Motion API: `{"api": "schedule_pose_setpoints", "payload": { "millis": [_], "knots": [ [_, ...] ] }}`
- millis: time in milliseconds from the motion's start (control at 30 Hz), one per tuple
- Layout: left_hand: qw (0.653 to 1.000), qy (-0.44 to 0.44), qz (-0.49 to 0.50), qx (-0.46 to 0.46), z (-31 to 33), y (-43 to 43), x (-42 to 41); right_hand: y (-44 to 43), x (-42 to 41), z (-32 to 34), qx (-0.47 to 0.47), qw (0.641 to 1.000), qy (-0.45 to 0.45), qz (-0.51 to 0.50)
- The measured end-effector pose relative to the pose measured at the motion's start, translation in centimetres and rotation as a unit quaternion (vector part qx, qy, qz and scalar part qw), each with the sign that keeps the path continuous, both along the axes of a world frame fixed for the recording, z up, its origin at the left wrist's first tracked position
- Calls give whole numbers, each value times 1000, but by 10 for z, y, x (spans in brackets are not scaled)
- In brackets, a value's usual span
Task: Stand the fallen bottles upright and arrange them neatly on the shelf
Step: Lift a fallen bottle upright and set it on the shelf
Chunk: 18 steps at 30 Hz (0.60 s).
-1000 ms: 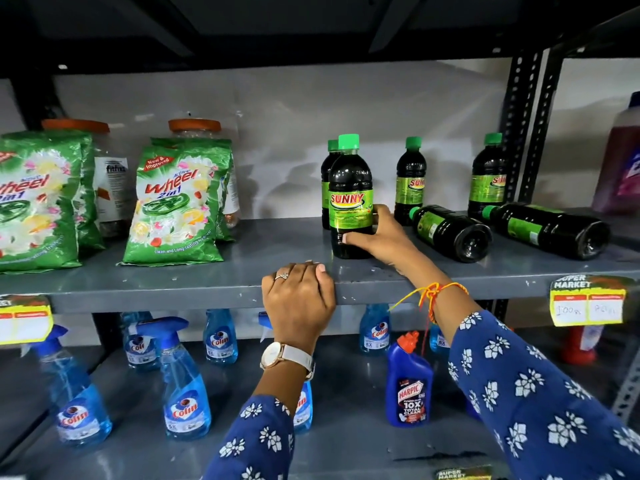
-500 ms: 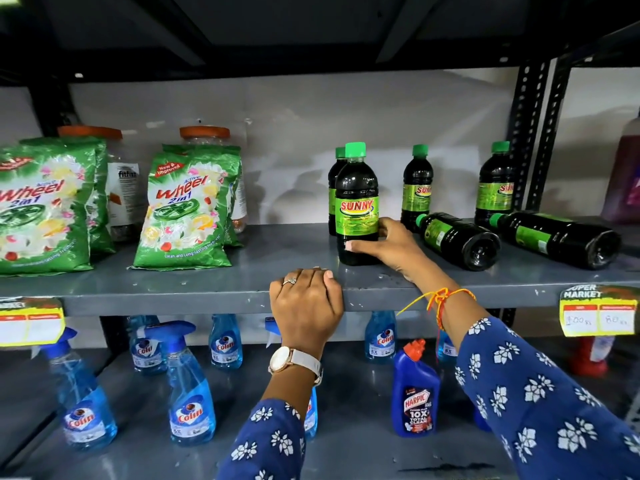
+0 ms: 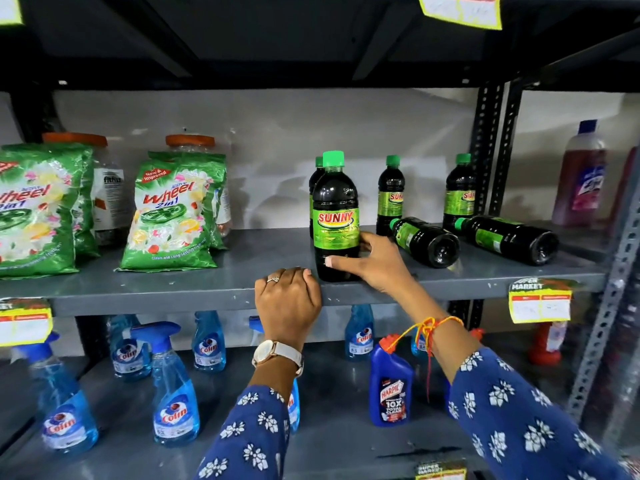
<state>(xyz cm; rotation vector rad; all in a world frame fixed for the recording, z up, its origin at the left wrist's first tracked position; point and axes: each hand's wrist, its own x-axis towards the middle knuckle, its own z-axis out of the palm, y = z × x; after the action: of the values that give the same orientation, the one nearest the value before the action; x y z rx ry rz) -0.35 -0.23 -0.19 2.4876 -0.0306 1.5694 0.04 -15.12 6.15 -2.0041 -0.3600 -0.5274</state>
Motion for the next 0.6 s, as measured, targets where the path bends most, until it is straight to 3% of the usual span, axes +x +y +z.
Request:
{"api": "schedule_pose_setpoints", "payload": {
  "millis": [400,533,600],
  "knots": [
    [1000,3,-10,2,0,-1,-1,1,-17,5,-6,1000,8,8],
    [986,-74,-89,-119,1,-2,-5,-16,-19,13,69,996,47,-18],
    [965,-150,-130,-170,2,-9,-12,-43,-14,24,135,985,-11,-103]
  ]
}}
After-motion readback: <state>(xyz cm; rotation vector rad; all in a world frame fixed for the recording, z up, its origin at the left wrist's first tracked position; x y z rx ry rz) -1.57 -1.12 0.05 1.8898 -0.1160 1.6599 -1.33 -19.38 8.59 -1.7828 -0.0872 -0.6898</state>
